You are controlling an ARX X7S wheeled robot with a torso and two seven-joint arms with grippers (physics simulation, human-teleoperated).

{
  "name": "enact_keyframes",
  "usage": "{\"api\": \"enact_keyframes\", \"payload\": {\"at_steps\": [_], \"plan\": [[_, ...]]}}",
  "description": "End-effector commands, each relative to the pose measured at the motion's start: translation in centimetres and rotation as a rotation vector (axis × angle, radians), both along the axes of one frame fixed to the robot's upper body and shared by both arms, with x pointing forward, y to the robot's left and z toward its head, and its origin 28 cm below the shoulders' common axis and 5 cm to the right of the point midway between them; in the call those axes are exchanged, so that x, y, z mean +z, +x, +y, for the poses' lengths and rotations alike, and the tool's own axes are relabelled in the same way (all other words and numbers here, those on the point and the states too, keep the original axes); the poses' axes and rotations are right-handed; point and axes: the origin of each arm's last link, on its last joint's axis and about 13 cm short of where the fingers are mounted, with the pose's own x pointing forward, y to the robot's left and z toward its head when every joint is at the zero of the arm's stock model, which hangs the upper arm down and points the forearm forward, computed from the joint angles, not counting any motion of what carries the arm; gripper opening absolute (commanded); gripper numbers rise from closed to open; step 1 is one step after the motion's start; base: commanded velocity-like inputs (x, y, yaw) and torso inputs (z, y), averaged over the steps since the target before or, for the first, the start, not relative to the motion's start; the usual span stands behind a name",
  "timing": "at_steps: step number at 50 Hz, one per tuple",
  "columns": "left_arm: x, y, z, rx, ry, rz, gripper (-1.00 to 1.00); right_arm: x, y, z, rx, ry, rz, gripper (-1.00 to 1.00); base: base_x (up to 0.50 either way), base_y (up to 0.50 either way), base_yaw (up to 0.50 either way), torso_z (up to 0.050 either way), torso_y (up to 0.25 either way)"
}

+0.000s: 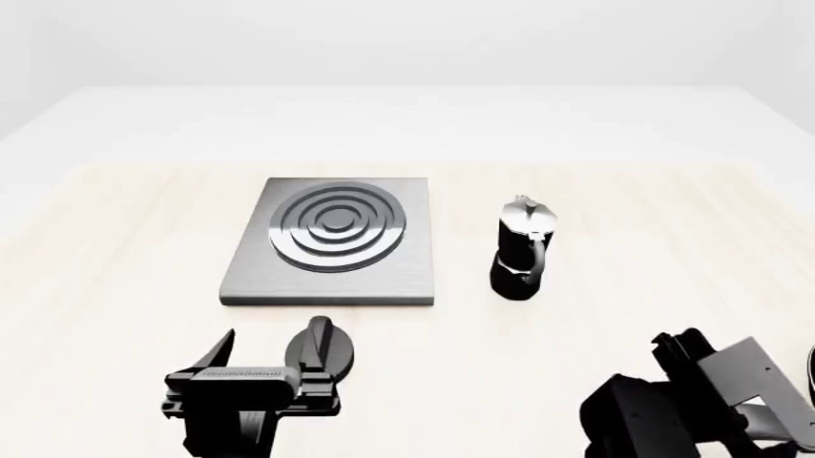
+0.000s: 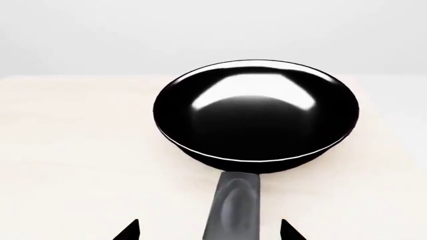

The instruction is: Put the frying pan on the stove.

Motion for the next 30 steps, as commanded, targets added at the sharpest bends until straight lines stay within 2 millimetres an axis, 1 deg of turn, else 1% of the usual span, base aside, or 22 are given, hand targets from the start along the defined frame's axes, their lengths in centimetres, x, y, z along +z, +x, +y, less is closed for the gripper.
{"api": "enact_keyframes", "payload": {"at_steps": [1, 8, 9, 18, 20, 30], "plan": [[0.1, 0.0, -0.1, -0.002, 0.001, 0.000, 1.00, 0.3, -0.5, -0.7, 0.016, 0.029, 0.012, 1.00, 0.00, 0.00, 0.00, 0.000, 0.000], [0.0, 0.0, -0.2, -0.005, 0.001, 0.001, 1.00, 0.9, -0.9, -1.0, 0.044, 0.068, 0.011, 1.00, 0.00, 0.00, 0.00, 0.000, 0.000], [0.0, 0.0, -0.2, -0.006, 0.001, 0.001, 1.00, 1.0, -1.0, -1.0, 0.059, 0.102, 0.010, 1.00, 0.00, 0.00, 0.00, 0.000, 0.000], [0.1, 0.0, -0.2, -0.005, 0.004, 0.001, 1.00, 1.1, -1.4, -1.1, 0.078, 0.161, 0.009, 1.00, 0.00, 0.00, 0.00, 0.000, 0.000], [0.1, 0.0, -0.2, -0.005, 0.003, 0.000, 1.00, 1.1, -1.4, -1.0, 0.094, 0.200, 0.007, 1.00, 0.00, 0.00, 0.00, 0.000, 0.000], [0.1, 0.0, -0.3, -0.009, 0.007, 0.001, 1.00, 1.1, -1.8, -1.2, 0.049, 0.222, -0.008, 1.00, 0.00, 0.00, 0.00, 0.000, 0.000]]}}
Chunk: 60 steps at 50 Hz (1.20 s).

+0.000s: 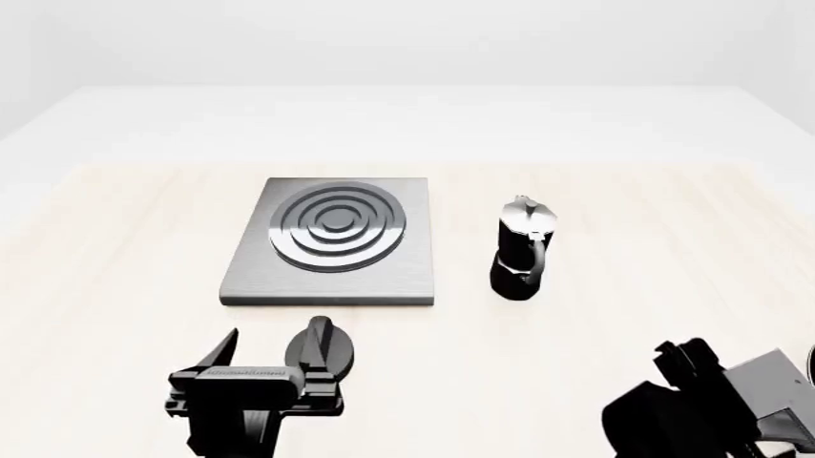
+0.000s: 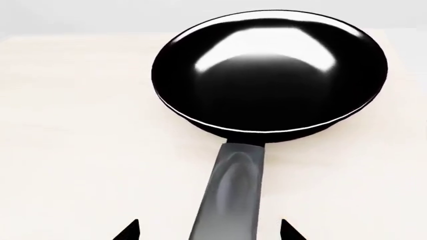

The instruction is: Put the frying pan on the stove.

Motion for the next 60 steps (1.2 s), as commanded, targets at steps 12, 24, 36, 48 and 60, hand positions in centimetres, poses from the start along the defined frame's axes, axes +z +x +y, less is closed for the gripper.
{"api": "enact_keyframes", "payload": {"at_steps": [12, 24, 36, 48, 60], "plan": [[0.0, 0.0, 0.0, -0.001, 0.004, 0.002, 1.00, -0.2, -0.4, -0.3, -0.033, 0.075, -0.009, 1.00, 0.00, 0.00, 0.00, 0.000, 0.000], [-0.1, -0.1, -0.1, -0.004, 0.006, 0.004, 1.00, -0.3, -0.3, -0.2, -0.037, 0.078, -0.011, -1.00, 0.00, 0.00, 0.00, 0.000, 0.000], [-0.1, -0.1, 0.0, -0.004, 0.006, 0.003, 1.00, -0.3, -0.7, 0.0, -0.028, 0.073, -0.025, -1.00, 0.00, 0.00, 0.00, 0.000, 0.000], [-0.3, 0.0, -0.1, -0.006, 0.008, 0.009, 1.00, 0.1, -1.4, 0.7, 0.010, -0.010, -0.064, -1.00, 0.00, 0.00, 0.00, 0.000, 0.000], [-0.3, 0.1, 0.0, -0.007, 0.008, 0.009, 1.00, 1.5, -2.0, 1.2, 0.043, -0.074, -0.104, -1.00, 0.00, 0.00, 0.00, 0.000, 0.000]]}}
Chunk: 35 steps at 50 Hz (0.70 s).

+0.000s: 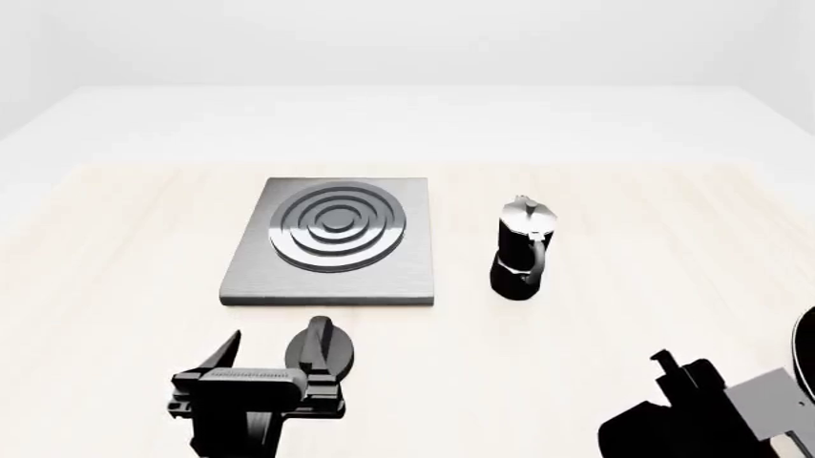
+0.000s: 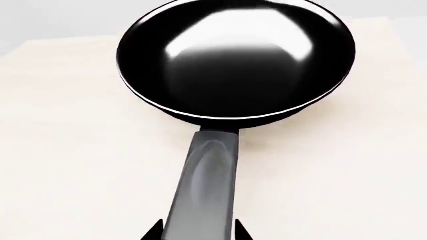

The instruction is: Put the frying pan on the stove.

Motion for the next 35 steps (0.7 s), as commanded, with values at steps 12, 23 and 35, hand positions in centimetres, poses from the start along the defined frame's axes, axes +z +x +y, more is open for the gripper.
{"api": "enact_keyframes", "payload": {"at_steps": [12, 23, 35], "plan": [[0.1, 0.0, 0.1, 0.001, -0.001, -0.001, 1.00, 2.7, -0.6, 1.0, 0.060, -0.138, -0.088, -1.00, 0.00, 0.00, 0.00, 0.000, 0.002], [0.0, 0.0, 0.1, 0.002, -0.001, 0.000, 1.00, 4.0, -0.8, 1.8, 0.135, -0.200, -0.136, -1.00, 0.00, 0.00, 0.00, 0.000, 0.001], [0.1, 0.0, 0.1, 0.000, 0.000, -0.001, 1.00, 4.9, -1.2, 2.5, 0.193, -0.208, -0.175, -1.00, 0.00, 0.00, 0.00, 0.000, 0.002]]}}
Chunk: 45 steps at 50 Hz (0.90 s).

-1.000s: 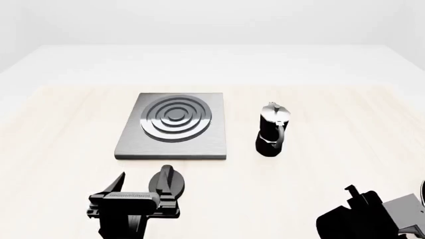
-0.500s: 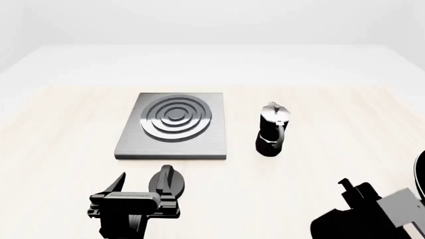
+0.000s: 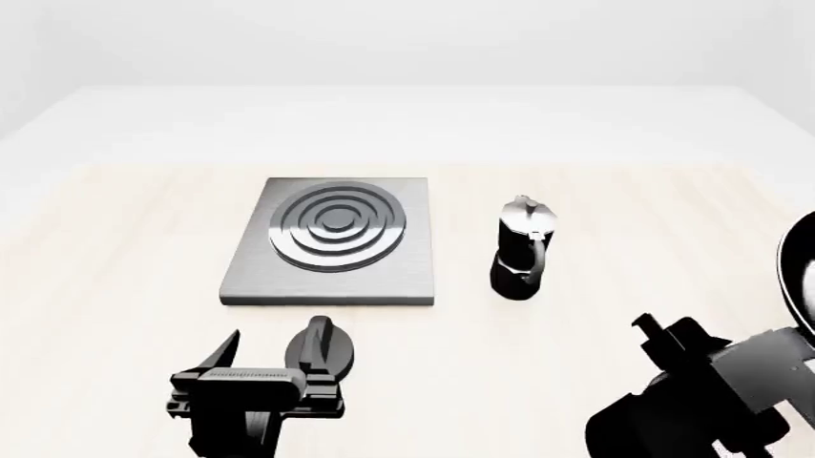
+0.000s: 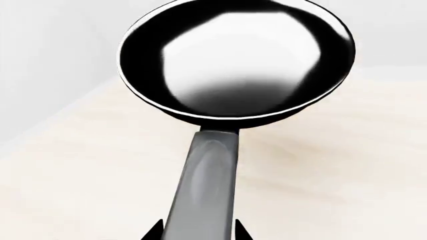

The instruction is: Put the frying pan on the stove.

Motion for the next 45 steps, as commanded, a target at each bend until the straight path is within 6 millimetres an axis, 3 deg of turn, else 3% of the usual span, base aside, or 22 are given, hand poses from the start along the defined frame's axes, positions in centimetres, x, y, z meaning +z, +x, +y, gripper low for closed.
{"api": "enact_keyframes", "payload": {"at_steps": [1, 12, 45], "plan": [[0.1, -0.1, 0.0, -0.003, -0.001, -0.002, 1.00, 1.6, -0.3, 0.5, 0.039, -0.060, -0.067, -1.00, 0.00, 0.00, 0.00, 0.000, 0.000], [0.2, 0.4, -0.6, -0.020, -0.002, -0.002, 1.00, 3.1, -1.1, 1.5, 0.122, -0.086, -0.124, -1.00, 0.00, 0.00, 0.00, 0.000, 0.001], [0.0, 0.1, -0.7, -0.031, 0.005, 0.008, 1.00, 2.8, -1.4, 3.7, 0.342, -0.146, -0.166, -1.00, 0.00, 0.00, 0.00, 0.000, 0.002]]}}
